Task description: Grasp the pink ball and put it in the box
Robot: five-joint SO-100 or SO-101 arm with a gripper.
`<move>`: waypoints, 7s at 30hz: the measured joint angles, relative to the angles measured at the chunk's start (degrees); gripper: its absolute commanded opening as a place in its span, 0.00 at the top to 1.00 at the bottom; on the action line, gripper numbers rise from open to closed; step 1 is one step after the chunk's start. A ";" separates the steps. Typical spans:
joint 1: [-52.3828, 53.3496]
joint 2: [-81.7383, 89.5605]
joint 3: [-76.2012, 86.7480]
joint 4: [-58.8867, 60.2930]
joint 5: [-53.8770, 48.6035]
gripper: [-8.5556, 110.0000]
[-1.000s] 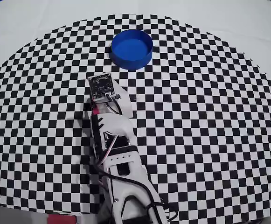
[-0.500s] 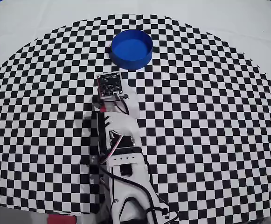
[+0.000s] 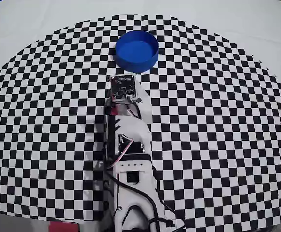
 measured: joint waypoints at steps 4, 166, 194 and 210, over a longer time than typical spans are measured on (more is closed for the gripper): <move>1.14 1.93 0.70 0.09 0.00 0.93; 4.66 -71.10 -62.40 -1.85 0.00 0.93; 5.19 -79.45 -71.02 -1.85 0.00 0.93; 5.01 -83.06 -74.88 -1.85 0.00 0.93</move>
